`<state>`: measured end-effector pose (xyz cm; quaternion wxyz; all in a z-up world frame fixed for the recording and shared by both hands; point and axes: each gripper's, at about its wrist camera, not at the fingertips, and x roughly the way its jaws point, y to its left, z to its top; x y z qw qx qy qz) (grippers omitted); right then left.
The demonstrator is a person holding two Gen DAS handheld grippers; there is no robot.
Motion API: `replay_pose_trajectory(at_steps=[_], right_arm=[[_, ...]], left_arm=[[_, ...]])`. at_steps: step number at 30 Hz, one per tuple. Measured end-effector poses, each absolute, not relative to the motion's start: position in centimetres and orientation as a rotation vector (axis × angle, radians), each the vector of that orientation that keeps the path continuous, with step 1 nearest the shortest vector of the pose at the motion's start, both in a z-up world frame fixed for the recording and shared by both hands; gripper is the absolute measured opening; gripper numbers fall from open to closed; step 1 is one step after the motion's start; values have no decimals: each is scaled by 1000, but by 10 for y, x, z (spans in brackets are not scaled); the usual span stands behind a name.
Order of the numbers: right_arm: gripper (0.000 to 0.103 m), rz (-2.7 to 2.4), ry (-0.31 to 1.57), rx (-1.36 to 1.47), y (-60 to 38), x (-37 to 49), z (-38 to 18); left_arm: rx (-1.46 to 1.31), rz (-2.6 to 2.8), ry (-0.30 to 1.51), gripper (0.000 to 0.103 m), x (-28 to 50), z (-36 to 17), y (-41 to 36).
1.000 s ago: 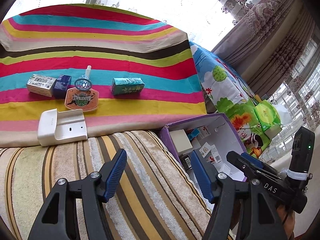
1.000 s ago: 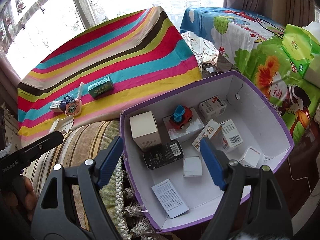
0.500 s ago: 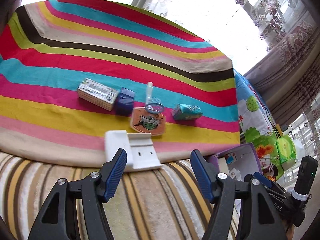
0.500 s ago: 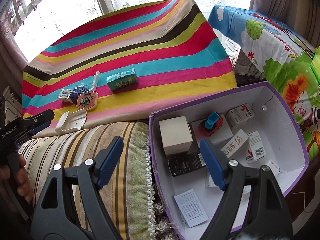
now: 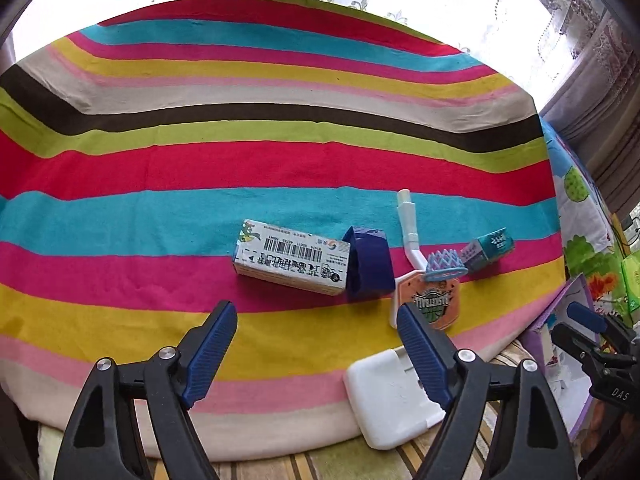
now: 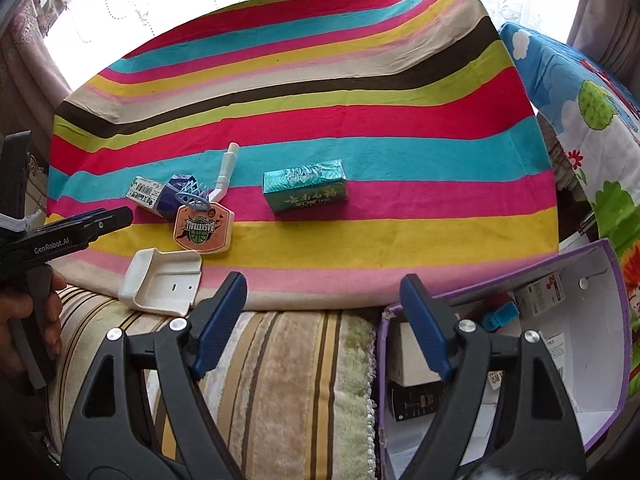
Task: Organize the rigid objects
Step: 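Withdraw both grippers and reach toward the barcode box and toothbrush, then grasp the white barcode box with the left gripper while the right grasps the teal box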
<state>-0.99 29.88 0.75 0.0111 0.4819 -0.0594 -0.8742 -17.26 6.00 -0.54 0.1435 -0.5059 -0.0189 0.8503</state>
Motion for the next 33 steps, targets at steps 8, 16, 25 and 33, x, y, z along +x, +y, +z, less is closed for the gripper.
replay_pose_trajectory(at_steps=[8,16,25,33], right_arm=[[82,-2665,-134,1579,289,-55,-12],[85,-2642,-74,1627,277,-95,-29],[85,-2650,-39,1658,274,-122,-41],[76,-2647,-80,1637,278,-120,-39]], left_arm=[[-1525,2433,34,83,-204,-26,61],[-1525,2407,61,83,-216,-36,65],[-1483,2424,61,76,-211,-33,62],[-1432,2504,6,76,-197,-16,55]])
